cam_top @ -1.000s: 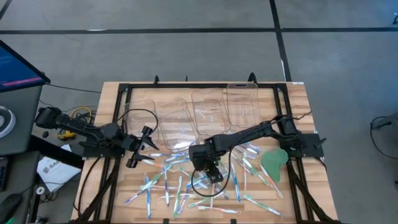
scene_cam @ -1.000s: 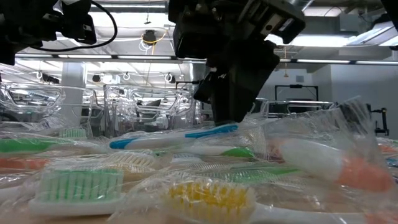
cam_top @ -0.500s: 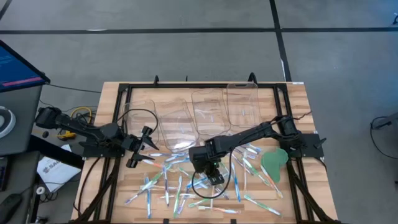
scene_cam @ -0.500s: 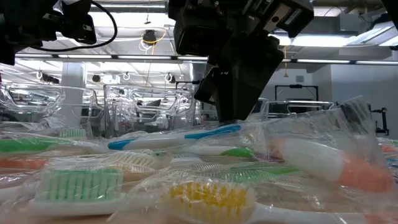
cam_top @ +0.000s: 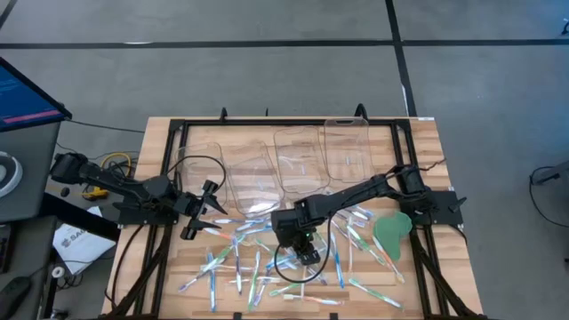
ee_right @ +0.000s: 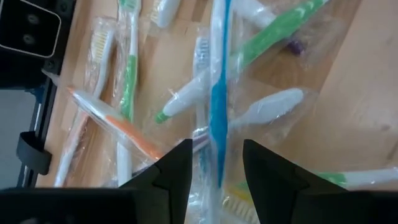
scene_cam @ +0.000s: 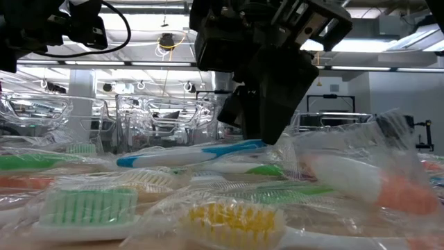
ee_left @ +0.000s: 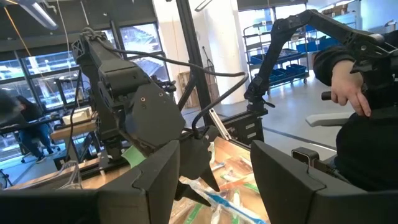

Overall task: Pick & Place Toothbrushes
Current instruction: Put the blue toothbrush into the right transparent bin

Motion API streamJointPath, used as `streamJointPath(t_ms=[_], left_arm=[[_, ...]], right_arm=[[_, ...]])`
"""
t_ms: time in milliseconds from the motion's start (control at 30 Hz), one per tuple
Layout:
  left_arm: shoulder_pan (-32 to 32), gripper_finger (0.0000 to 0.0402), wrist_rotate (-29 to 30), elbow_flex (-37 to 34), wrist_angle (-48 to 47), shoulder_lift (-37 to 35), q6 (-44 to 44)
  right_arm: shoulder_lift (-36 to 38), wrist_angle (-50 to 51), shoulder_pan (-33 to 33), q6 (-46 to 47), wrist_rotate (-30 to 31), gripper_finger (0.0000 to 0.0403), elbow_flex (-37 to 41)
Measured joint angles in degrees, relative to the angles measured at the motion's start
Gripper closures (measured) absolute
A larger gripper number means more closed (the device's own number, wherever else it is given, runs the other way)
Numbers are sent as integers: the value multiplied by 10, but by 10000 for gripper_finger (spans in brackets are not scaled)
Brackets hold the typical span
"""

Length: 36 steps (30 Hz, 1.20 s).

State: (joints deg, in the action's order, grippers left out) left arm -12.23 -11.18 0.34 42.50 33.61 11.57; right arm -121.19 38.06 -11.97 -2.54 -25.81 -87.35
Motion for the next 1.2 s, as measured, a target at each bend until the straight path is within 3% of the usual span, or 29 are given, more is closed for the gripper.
streamJointPath(t_ms=[233, 733, 1033, 1200], left_arm=[[0, 211, 0, 0, 1, 0, 0], [0, 211, 0, 0, 2, 0, 0], [0, 211, 0, 0, 2, 0, 0], [0, 211, 0, 0, 1, 0, 0]], right_arm=[[0, 0, 0, -9, -7, 274, 0], [0, 1, 2, -11, -10, 338, 0], [11, 11, 9, -11, -16, 398, 0], [25, 13, 11, -25, -4, 402, 0]])
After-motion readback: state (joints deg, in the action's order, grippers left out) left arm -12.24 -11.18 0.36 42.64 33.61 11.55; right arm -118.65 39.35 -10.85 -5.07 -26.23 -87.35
